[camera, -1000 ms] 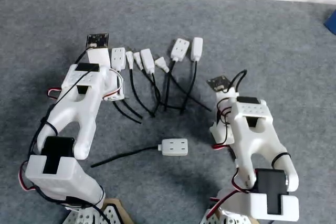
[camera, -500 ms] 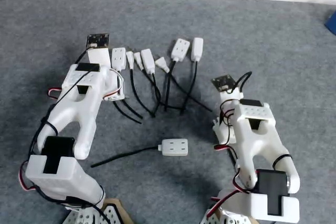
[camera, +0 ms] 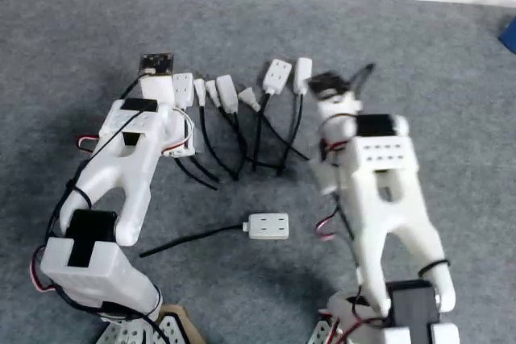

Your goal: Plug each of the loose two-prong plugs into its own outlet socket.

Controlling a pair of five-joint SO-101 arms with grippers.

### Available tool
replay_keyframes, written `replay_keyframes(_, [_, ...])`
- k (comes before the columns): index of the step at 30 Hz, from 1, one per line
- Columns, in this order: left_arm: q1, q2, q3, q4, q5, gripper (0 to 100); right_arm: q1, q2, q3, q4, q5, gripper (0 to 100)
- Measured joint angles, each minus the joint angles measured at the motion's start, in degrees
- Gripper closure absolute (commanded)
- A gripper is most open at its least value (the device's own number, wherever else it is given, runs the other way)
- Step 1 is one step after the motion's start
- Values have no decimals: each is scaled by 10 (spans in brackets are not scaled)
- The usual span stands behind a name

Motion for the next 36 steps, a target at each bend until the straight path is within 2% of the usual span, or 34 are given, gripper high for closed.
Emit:
replay_keyframes(7, [-2,-40,-101,114,-67,737,-142,-95,3,-9,-69,992])
replay_keyframes(12, [-2,-176,-118,174,-119,734,-155,-163,98,-107,-74,992])
replay_keyframes(15, [-2,-286,-76,194,-160,730,-169,-189,169,-178,-74,992])
replay_keyframes(20, [8,-455,65,196,-222,593,-212,-202,207,-221,-74,992])
replay_keyframes(23, [17,-526,142,190,-232,539,-225,-205,213,-225,-74,992])
replay_keyframes(29, [15,-584,232,150,-236,537,-258,-207,230,-225,-74,992])
replay_keyframes(36, [41,-592,235,117,-219,539,-281,-207,259,-239,-74,992])
